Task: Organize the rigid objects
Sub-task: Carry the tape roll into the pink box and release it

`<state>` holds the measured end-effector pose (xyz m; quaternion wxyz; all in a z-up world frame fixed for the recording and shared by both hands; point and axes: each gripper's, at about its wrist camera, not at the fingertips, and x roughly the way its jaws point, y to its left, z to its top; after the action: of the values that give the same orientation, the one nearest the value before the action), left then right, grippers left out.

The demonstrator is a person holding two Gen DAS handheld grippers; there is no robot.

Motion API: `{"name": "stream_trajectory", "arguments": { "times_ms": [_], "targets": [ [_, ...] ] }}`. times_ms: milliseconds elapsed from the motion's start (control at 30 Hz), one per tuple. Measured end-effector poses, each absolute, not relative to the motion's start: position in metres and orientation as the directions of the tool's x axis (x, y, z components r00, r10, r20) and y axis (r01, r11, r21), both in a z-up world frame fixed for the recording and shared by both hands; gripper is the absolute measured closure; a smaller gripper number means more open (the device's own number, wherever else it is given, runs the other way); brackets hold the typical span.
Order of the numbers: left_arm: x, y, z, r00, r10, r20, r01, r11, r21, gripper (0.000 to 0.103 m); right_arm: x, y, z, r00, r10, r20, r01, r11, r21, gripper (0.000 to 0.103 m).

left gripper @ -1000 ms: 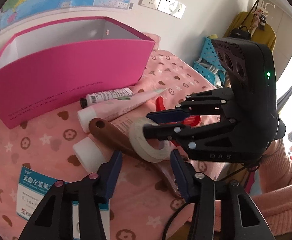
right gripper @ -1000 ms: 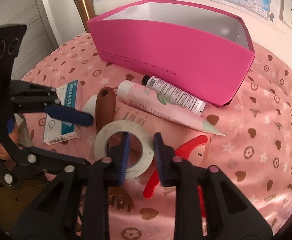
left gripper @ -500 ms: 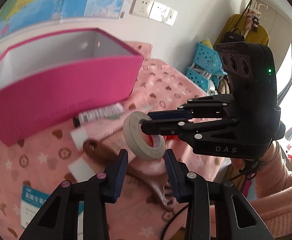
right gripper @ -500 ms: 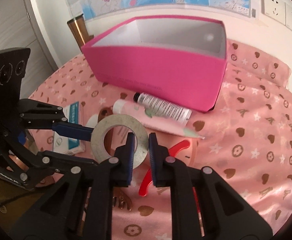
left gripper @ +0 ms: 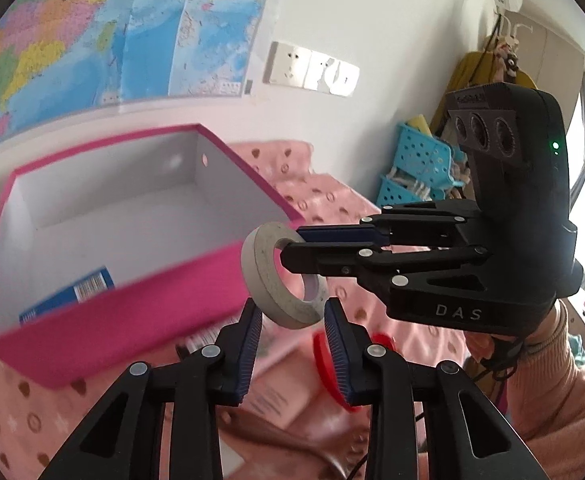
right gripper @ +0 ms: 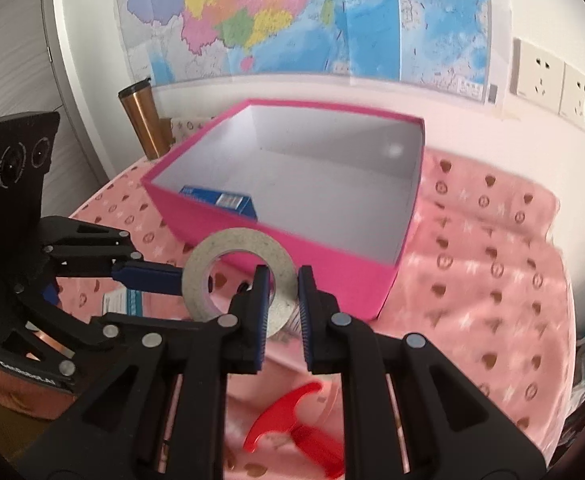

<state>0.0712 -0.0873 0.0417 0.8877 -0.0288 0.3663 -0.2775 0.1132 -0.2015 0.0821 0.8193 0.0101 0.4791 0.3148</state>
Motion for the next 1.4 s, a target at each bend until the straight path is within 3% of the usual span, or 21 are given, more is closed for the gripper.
{"name": "stream_trajectory", "arguments": {
  "times_ms": [367, 900, 1233, 1400],
  "targets": [
    [0.124, -0.08, 0.056, 0.594, -0.496, -0.633, 0.435, 0.86, -0.267, 0.072, 0.166, -0.198, 0.082, 0.366, 0.469, -0.803, -0.484, 0.834, 0.266, 0.087],
    [0.17, -0.073, 0.031, 0.562, -0.459, -0.689, 0.377, 0.883, -0.28, 0.075, 0.2, -0.19, 0.039, 0.291, 0.394, -0.872, -0.432, 0.867, 0.248, 0.088],
    [0.127, -0.052, 0.048, 0.648, -0.428, -0.63, 0.372, 0.9, -0.228, 0.059, 0.171, -0.224, 0.062, 0.331, 0.518, -0.789, -0.404, 0.833, 0.377, 0.086],
    [0.101, -0.053, 0.05, 0.664, -0.422, -0.617, 0.386, 0.9, -0.201, 0.057, 0.135, -0.236, 0.08, 0.336, 0.58, -0.742, -0.44, 0.793, 0.421, 0.079]
  ]
}}
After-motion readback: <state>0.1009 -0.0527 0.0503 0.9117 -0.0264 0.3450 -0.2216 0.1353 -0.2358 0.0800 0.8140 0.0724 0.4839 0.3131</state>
